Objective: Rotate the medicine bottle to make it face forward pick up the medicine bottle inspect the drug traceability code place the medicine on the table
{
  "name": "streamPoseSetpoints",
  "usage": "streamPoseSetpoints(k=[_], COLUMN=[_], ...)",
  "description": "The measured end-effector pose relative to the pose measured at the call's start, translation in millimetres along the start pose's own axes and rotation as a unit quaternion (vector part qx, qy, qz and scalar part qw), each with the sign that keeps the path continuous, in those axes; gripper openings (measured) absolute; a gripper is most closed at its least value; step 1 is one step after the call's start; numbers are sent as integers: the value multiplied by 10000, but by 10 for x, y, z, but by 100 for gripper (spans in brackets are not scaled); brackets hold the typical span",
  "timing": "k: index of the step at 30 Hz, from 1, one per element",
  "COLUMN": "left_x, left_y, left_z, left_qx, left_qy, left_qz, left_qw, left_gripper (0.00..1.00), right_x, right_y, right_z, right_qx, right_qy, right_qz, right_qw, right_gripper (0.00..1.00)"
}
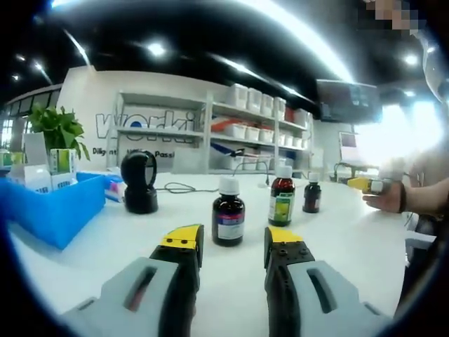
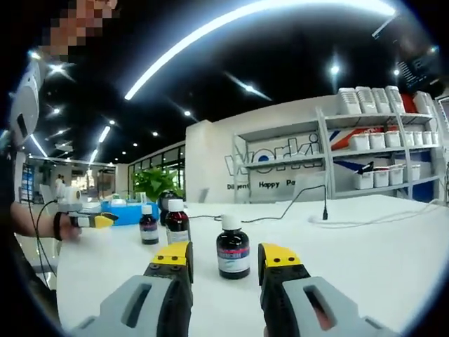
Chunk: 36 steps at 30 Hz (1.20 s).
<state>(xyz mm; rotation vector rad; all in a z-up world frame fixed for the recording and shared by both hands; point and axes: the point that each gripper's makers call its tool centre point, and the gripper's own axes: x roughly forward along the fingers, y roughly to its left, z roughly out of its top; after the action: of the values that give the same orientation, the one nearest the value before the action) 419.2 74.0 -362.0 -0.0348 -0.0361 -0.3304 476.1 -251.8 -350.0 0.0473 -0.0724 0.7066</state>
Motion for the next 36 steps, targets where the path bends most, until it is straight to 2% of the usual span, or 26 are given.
streamPoseSetpoints(k=[2,3,5,6,9,12,22,31,33,35,36], left_x=[3,11,26,20,-2,-5,-6,-52,-56,-64,-71], left_y=[-5,-14,-59,-64,-43,5,-28,75,59,59,66], left_z=[8,11,-33,-9,11,-10,-23,44,63,74,70], left_qx=[91,340,472,539,519,291,401,-124,-84,218,192], left_qy=[-19,1,131,72,11,39,37,3,17,61,55], left_qz=[-2,-22,-92,-88,-80,-29,-87,-17,-41,-72,-84], left_qw=[10000,9994,9988,9985,9986,9996,9992,9999,10000,9997,9998], left_gripper=[25,25,24,24,24,26,27,27,27,28,28], right_x=[12,21,28,29,28,29,26,28,28,28,28], right_y=[41,62,85,94,96,81,33,45,41,38,35], right_z=[-13,-23,-40,-41,-39,-40,-25,-29,-30,-30,-33], right_qx=[-86,-127,-146,-167,-168,-156,-86,-79,-80,-72,-74], right_qy=[33,60,111,120,116,118,86,102,103,101,108], right_qz=[66,110,158,184,184,159,54,60,50,41,39], right_qw=[9999,9998,9997,9996,9996,9997,9999,9999,9999,9999,9999], right_gripper=[32,32,32,32,32,32,31,31,31,31,31])
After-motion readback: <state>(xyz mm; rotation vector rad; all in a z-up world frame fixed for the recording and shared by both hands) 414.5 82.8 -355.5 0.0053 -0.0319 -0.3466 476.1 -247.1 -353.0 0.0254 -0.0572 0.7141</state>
